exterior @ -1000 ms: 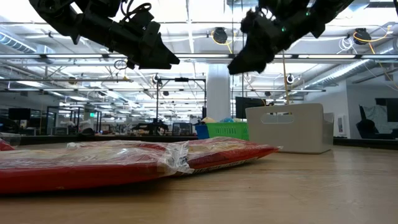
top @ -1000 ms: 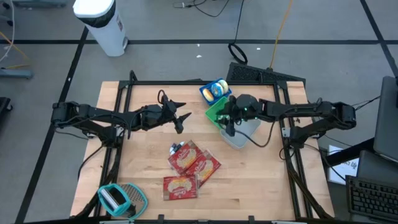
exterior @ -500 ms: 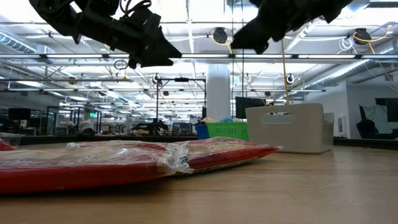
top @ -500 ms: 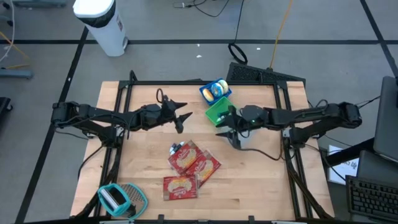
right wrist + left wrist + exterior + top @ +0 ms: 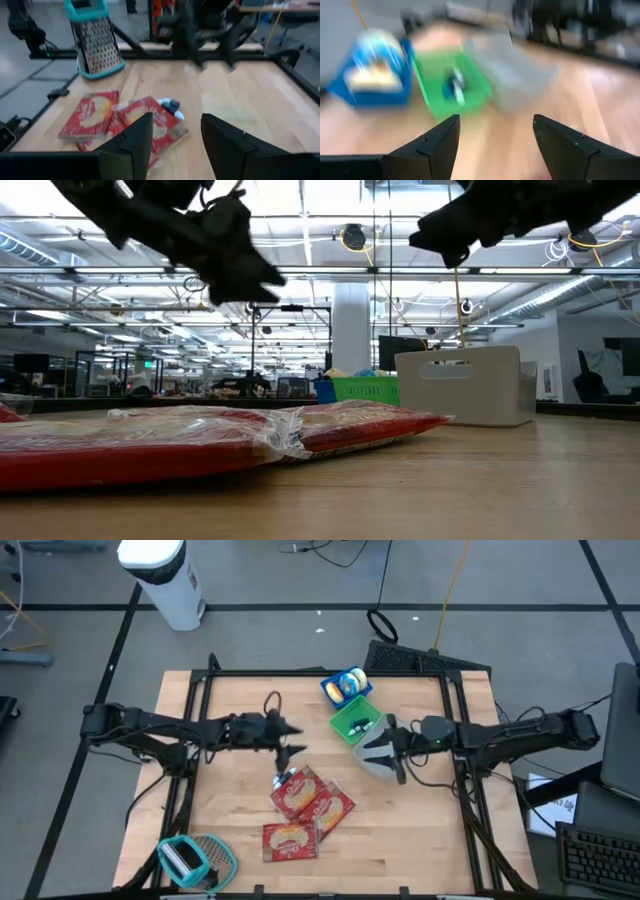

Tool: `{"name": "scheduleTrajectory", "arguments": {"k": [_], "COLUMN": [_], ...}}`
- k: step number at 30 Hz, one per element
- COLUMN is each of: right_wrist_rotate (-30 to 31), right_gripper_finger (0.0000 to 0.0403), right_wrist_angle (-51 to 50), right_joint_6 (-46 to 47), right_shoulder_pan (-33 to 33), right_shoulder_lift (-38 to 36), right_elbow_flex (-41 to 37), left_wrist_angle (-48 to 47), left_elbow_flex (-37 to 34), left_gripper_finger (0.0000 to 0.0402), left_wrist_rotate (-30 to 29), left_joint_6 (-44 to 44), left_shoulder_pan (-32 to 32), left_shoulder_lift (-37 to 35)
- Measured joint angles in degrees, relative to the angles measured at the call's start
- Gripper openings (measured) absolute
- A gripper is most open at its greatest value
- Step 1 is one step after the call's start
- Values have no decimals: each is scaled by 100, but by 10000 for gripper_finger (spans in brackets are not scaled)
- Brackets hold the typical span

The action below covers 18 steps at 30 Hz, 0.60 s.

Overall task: Pick & Place Food Item
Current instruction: Put the small purple food coloring bottle into the green bin

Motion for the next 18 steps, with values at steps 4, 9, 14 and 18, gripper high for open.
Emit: {"name": "scheduleTrajectory", "arguments": {"k": [4,9,14,18], "right_wrist_rotate": [4,24,26,26], "right_gripper_finger": [155,155,155,155], "right_wrist_angle": [501,1152,1480,1483], "right_joint_6": [-26,-222,-222,-220], "right_shoulder_pan": [-11,-15,-15,-15], "right_shoulder_lift": [-276,-468,-481,-477], "right_elbow_flex": [-404,-696,-857,-867], "left_wrist_angle": [-1838,-3284,-4303,-4636], "left_elbow_flex": [456,652,643,641], "left_gripper_finger": [255,255,255,255], "left_wrist_rotate": [-57,-505,-1126,-1391], "left_joint_6": [-430,-1454,-2431,-2671], "left_shoulder_pan": [-546,-1273,-1625,-1697], "left_shoulder_lift": [-101,20,274,554]}}
